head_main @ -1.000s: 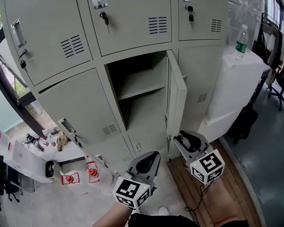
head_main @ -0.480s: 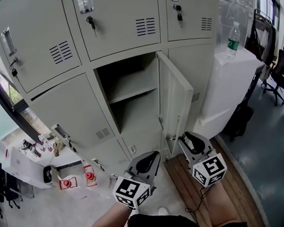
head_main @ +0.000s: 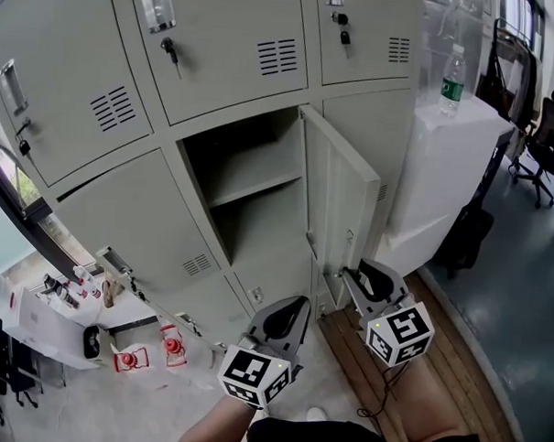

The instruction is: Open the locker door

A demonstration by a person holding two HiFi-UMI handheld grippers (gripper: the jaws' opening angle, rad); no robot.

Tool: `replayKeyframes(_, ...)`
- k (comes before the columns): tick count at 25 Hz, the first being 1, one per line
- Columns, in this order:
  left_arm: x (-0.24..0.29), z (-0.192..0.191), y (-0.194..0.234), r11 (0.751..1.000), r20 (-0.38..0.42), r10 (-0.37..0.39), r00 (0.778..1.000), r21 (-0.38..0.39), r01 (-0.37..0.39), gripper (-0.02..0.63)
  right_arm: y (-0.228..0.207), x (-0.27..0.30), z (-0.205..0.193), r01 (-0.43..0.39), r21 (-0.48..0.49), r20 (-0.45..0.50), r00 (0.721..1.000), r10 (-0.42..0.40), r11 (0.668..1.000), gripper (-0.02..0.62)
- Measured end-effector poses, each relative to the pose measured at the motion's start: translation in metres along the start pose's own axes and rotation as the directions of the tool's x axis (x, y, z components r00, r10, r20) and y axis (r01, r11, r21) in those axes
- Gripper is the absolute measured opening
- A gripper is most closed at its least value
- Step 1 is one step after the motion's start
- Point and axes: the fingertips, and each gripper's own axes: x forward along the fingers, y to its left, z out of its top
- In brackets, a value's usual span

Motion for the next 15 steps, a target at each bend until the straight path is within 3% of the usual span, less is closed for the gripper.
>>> replayKeyframes(6, 0.004, -0.002, 0.001, 1.000, -0.007, 0.020, 1.000, 0.003, -0.020, 0.017, -0.031, -0.006, -0.002, 0.049, 0.020, 0.002, 0.999, -0.049, 0.999, 0.152)
replayKeyframes(15, 0.003, 0.001, -0.011, 0.999, -0.008, 0.048, 0.999, 0.018, -0.048, 0.017, -0.037, -0.010, -0.003, 0.036, 0.022, 0.002, 0.999, -0.036, 0.999, 0.147)
